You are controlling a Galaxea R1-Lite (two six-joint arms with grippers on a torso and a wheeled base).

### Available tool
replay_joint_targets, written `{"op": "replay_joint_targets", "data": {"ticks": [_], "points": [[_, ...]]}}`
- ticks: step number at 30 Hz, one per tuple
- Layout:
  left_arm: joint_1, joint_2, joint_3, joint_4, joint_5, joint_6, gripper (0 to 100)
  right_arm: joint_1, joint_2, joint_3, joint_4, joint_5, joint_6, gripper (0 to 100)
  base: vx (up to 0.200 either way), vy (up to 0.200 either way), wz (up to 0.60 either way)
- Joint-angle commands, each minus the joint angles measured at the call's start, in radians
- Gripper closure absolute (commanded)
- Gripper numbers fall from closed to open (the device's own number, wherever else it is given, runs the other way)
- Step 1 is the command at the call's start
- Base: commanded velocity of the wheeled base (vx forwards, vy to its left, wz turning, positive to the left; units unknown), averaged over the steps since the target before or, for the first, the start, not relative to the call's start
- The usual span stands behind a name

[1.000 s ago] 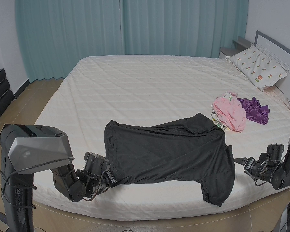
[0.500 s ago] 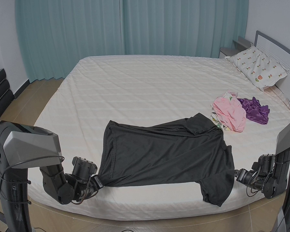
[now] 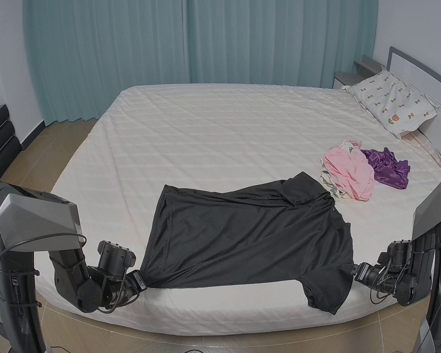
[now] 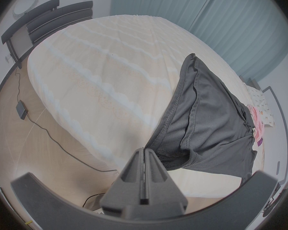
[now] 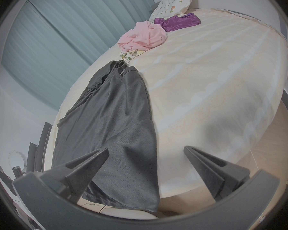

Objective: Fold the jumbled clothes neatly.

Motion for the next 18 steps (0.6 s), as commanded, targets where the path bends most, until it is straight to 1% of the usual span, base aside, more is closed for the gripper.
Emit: {"op": "replay_joint_targets", "data": {"ticks": [1, 2, 3, 8, 12, 15, 18], "points": [[0.0, 0.004, 0.004, -0.031, -0.009, -0.002, 100, 0.02, 0.017, -0.025, -0.009, 0.0, 0.01, 0, 0.0, 0.0, 0.0], [0.0, 0.004, 0.005, -0.04, -0.015, -0.002, 100, 0.024, 0.026, -0.028, -0.009, -0.003, 0.01, 0, 0.0, 0.0, 0.0], [0.0, 0.004, 0.007, -0.041, -0.019, -0.002, 100, 0.027, 0.027, -0.03, -0.009, -0.006, 0.01, 100, 0.0, 0.0, 0.0], [0.0, 0.01, 0.005, -0.046, -0.025, -0.002, 100, 0.04, 0.038, -0.047, -0.009, -0.009, 0.008, 100, 0.0, 0.0, 0.0], [0.0, 0.01, 0.01, -0.046, -0.03, -0.002, 100, 0.038, 0.023, -0.019, -0.009, -0.011, -0.001, 100, 0.0, 0.0, 0.0], [-0.001, 0.009, 0.019, -0.048, -0.03, -0.002, 100, 0.01, -0.019, 0.025, -0.009, 0.003, -0.01, 100, 0.0, 0.0, 0.0], [-0.001, 0.006, 0.022, -0.046, -0.03, 0.001, 100, -0.022, -0.043, 0.057, -0.009, 0.039, -0.041, 100, 0.0, 0.0, 0.0]]}}
